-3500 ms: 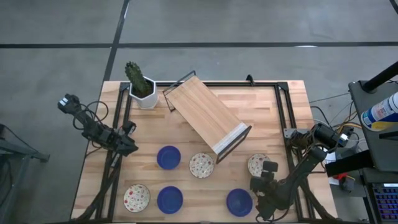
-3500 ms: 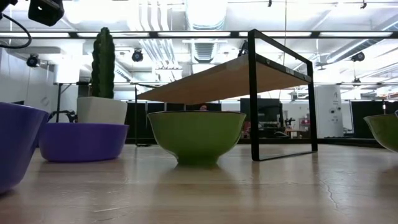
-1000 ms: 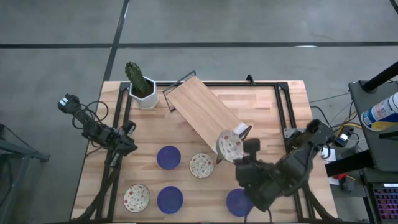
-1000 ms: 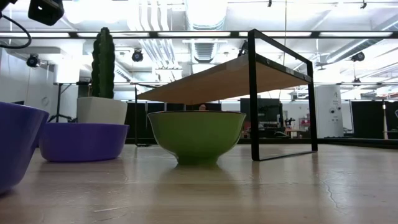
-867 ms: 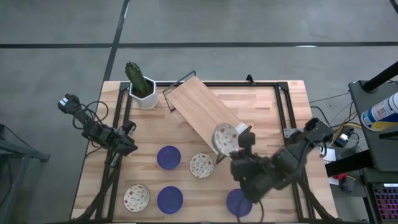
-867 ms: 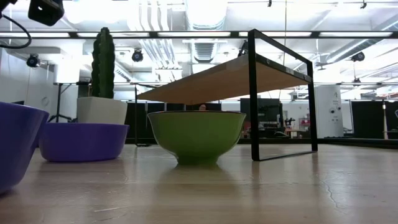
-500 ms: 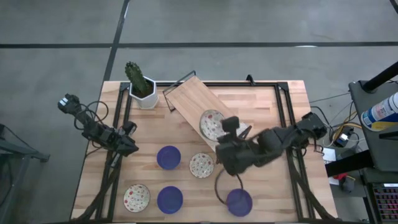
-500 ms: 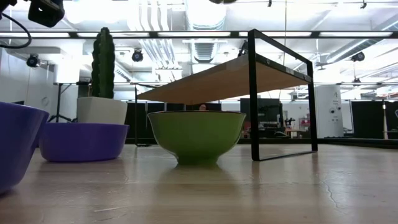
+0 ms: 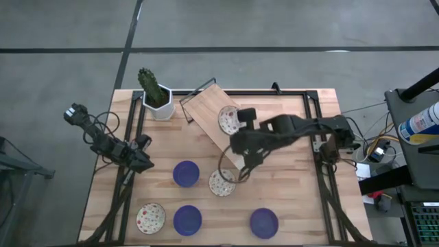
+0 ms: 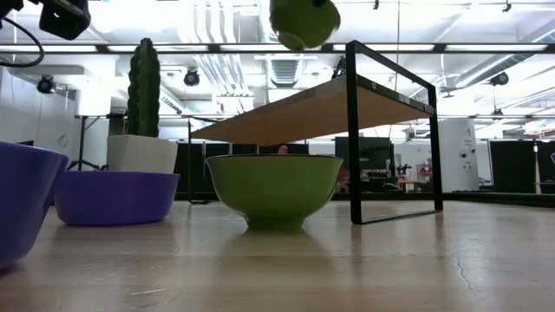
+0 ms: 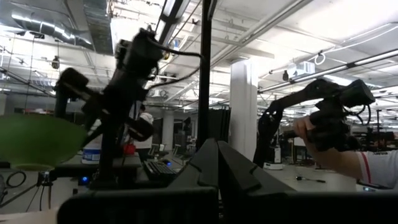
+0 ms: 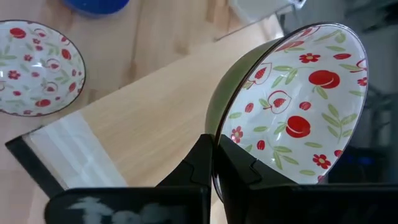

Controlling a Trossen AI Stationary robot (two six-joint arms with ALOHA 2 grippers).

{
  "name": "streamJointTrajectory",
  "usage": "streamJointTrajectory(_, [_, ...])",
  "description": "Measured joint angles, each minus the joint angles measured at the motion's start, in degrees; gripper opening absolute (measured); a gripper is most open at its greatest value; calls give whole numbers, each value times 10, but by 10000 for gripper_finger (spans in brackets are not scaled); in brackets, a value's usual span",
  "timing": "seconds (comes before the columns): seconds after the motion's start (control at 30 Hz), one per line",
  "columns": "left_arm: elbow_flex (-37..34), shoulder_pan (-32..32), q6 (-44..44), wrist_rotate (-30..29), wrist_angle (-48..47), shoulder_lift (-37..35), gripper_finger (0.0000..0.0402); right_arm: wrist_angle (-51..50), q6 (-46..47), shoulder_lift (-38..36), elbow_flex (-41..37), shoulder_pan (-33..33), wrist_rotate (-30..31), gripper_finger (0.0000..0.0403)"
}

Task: Pick & Place Mini bowls
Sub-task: Put the top right white patterned bowl on the shelf

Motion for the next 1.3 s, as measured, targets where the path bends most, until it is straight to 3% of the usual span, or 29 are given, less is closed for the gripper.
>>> streamJointTrajectory(0.3, [0, 0, -2, 0, -14, 0, 0, -52, 57, 0, -39, -12, -6, 8])
streamJointTrajectory(0.53, [0, 0, -10, 0, -14, 0, 0, -51, 92, 0, -91, -8, -46, 8])
streamJointTrajectory(0.83, [0, 0, -12, 0, -14, 0, 0, -38, 102, 0, -160, 17, -44, 8])
streamJointTrajectory(1.3, [0, 0, -12, 0, -14, 0, 0, -37, 120, -1, -195, 62, -20, 8])
